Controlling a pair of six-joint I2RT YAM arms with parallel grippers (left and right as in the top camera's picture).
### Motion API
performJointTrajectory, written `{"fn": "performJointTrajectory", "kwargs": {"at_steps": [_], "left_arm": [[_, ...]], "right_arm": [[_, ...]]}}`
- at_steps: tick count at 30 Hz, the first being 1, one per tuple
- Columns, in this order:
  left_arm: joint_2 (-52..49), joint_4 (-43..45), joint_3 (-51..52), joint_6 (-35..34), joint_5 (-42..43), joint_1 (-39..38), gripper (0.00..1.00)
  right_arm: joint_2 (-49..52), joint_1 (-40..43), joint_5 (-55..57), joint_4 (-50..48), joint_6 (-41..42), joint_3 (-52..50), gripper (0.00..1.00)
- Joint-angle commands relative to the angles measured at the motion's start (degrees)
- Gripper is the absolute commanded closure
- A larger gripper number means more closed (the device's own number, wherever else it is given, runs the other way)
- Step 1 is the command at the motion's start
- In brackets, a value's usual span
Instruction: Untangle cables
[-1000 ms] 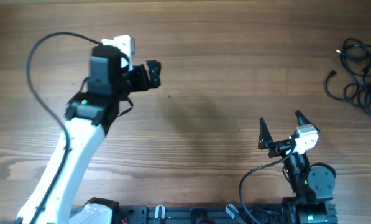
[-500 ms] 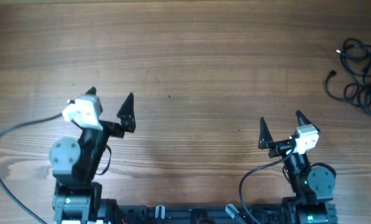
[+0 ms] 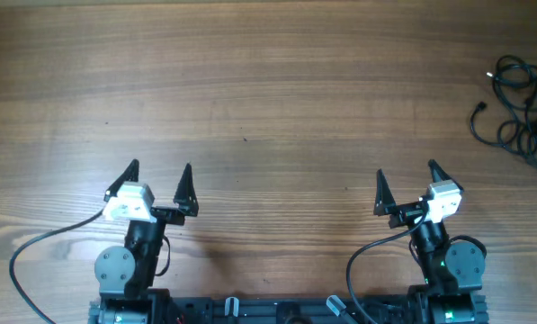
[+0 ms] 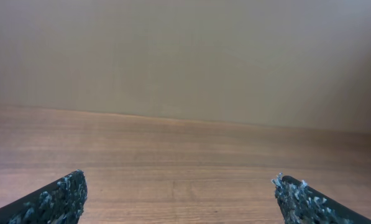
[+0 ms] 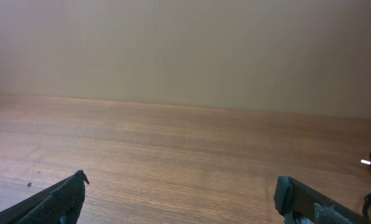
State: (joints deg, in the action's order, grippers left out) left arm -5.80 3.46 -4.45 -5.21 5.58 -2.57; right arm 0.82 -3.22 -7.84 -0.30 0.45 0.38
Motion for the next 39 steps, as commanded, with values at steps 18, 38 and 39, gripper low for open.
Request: {"fn": "performJointTrajectory", "kwargs": {"at_steps": [18, 38, 39], "left_arm": [[5.6, -7.6, 4.1, 0.3, -1.6, 2.8, 0.00], [5.6, -7.6, 4.1, 0.3, -1.6, 2.8, 0.00], [5.6, -7.6, 4.1, 0.3, -1.6, 2.8, 0.00]], "right_arm": [[-0.5, 0.2, 0.6, -0.2, 1.1, -0.1, 0.00], [-0.5, 0.2, 0.6, -0.2, 1.1, -0.1, 0.00], [-0.5, 0.2, 0.6, -0.2, 1.1, -0.1, 0.00]]}}
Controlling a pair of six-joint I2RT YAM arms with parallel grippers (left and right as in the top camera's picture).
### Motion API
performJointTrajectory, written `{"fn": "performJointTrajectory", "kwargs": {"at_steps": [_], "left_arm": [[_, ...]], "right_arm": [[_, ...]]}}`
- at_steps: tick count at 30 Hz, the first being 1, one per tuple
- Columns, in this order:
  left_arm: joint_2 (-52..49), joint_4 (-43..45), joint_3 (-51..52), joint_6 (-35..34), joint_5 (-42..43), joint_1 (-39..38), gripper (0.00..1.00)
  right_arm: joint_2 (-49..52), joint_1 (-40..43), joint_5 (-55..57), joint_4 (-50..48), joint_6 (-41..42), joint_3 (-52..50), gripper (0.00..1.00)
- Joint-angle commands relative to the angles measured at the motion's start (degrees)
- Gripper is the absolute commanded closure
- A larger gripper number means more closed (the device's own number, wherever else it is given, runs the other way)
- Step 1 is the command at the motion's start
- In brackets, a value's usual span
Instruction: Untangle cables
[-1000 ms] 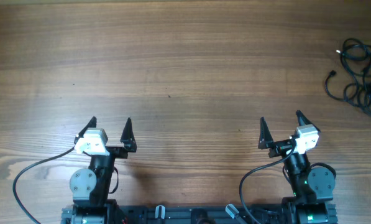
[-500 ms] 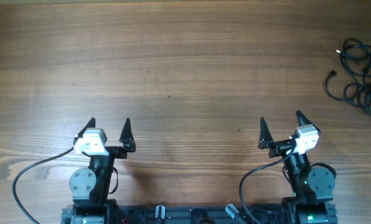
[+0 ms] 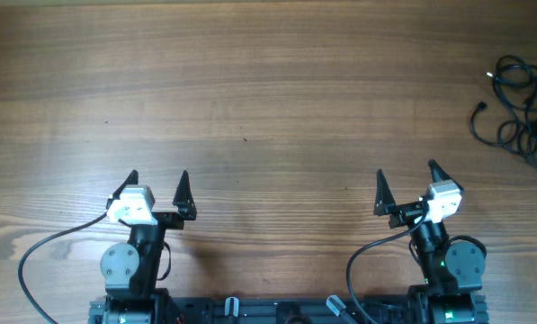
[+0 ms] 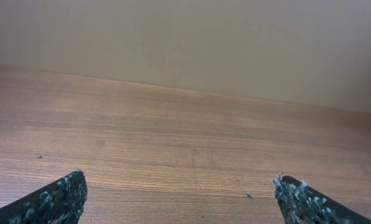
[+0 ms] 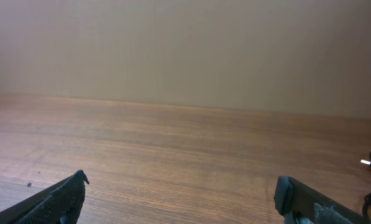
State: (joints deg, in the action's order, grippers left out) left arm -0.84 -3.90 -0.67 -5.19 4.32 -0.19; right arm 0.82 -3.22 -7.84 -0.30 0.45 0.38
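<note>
A tangle of black cables (image 3: 517, 108) lies at the far right edge of the wooden table; a small part of the cables shows at the right edge of the right wrist view. My left gripper (image 3: 156, 179) stands open near the front left, nothing between its fingers. Over at the front right, my right gripper (image 3: 406, 175) is likewise open and empty, well short of the cables. In the wrist views the left gripper (image 4: 179, 186) and the right gripper (image 5: 180, 186) look out over bare wood.
The wooden table (image 3: 268, 90) stretches wide before both arms. The arm bases and their grey leads (image 3: 34, 252) sit along the front edge. A plain beige wall (image 4: 185, 37) closes the far side.
My left gripper has turned slightly and tilted down, so its view shows more table and less wall. The right arm and the cables have not moved.
</note>
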Motion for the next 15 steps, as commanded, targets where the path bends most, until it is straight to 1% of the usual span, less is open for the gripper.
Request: {"fn": "performJointTrajectory", "kwargs": {"at_steps": [1, 15], "left_arm": [[0.7, -0.2, 0.3, 0.3, -0.4, 0.5, 0.00], [0.7, -0.2, 0.3, 0.3, -0.4, 0.5, 0.00]], "right_arm": [[-0.5, 0.2, 0.6, -0.2, 1.1, -0.1, 0.00], [-0.5, 0.2, 0.6, -0.2, 1.1, -0.1, 0.00]]}}
